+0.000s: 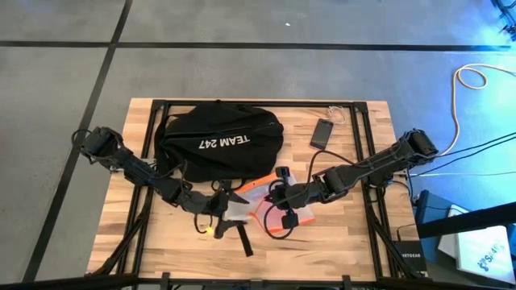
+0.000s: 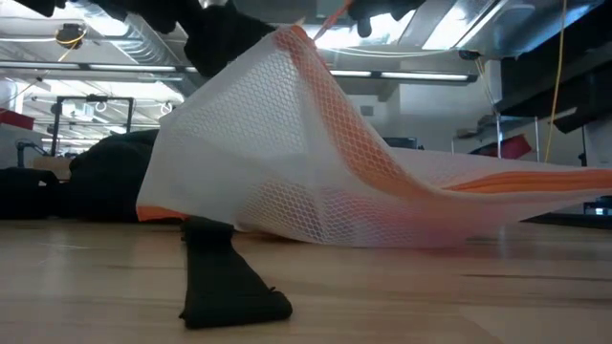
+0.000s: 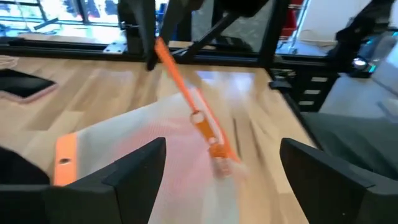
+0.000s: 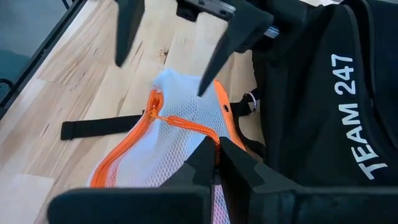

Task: Unpack backpack
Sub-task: Open the zipper pouch

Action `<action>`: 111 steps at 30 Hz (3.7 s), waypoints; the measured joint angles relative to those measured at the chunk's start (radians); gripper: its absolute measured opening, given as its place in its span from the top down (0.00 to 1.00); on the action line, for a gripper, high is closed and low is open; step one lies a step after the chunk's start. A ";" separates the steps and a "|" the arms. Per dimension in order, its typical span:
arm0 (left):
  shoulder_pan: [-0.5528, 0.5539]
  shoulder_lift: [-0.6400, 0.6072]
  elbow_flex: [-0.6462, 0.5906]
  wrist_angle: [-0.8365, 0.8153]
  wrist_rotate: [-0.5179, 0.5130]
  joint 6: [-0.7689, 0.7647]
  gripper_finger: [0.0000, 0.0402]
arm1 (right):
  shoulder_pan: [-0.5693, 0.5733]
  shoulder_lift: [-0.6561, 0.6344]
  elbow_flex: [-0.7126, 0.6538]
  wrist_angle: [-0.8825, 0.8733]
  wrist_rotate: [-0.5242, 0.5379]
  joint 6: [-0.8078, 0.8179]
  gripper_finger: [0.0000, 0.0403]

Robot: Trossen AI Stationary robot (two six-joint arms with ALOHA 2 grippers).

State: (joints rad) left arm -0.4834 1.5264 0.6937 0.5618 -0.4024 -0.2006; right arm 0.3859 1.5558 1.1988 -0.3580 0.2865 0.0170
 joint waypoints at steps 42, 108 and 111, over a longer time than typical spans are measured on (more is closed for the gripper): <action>0.016 0.077 0.027 0.031 0.061 0.021 0.94 | 0.000 0.000 0.000 0.011 0.027 -0.005 1.00; -0.125 -0.139 -0.004 0.000 -1.025 0.426 1.00 | 0.114 -0.041 0.000 -0.332 0.709 0.377 1.00; -0.124 -0.139 -0.005 0.000 -1.042 0.420 1.00 | 0.111 -0.063 0.000 -0.420 0.763 0.505 1.00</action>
State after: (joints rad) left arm -0.6071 1.3872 0.6891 0.5617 -1.4445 0.2195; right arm 0.4973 1.4933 1.1984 -0.7781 1.0491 0.5217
